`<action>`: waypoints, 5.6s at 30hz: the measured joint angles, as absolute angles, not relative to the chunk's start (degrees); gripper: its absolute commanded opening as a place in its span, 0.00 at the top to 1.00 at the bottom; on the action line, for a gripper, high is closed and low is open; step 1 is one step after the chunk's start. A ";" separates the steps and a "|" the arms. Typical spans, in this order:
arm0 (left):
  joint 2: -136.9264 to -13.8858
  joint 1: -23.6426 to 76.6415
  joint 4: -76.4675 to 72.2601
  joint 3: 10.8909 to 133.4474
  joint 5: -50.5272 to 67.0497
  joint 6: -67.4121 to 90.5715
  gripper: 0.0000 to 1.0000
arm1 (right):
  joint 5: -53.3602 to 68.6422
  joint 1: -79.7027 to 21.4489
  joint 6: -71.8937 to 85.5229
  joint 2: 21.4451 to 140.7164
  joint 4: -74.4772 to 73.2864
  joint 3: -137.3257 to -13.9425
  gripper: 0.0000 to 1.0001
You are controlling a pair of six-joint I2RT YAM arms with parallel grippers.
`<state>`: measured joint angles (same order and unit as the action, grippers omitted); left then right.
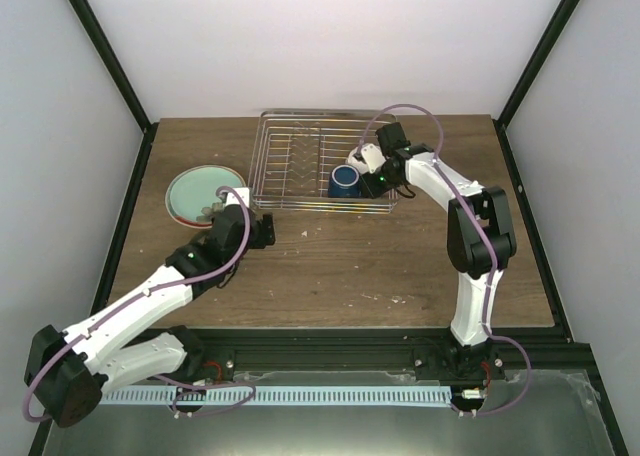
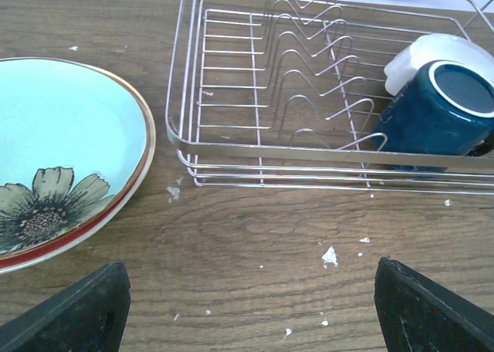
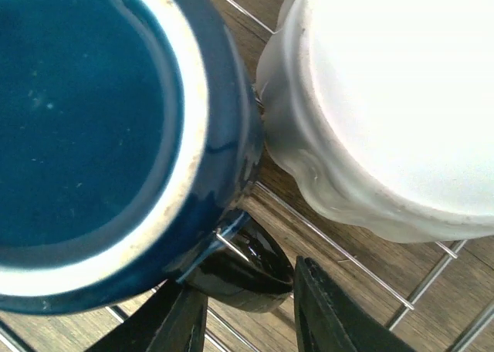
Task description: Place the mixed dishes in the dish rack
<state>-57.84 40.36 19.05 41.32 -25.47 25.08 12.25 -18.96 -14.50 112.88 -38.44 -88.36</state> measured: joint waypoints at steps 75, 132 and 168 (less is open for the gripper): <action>-91.72 -9.39 24.18 59.48 -1.19 20.82 0.03 | 11.75 -20.10 3.53 74.91 -23.07 -57.23 0.35; -91.79 -10.85 17.96 57.19 4.60 20.93 0.14 | 11.70 -20.10 3.03 77.45 -23.00 -57.23 0.35; -93.51 -12.03 4.51 50.04 8.45 25.80 1.00 | 10.39 -20.08 2.59 77.76 -23.03 -57.23 0.35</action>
<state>-93.51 -12.03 4.51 50.04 8.45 25.80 10.39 -20.08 2.59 77.76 -23.03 -57.23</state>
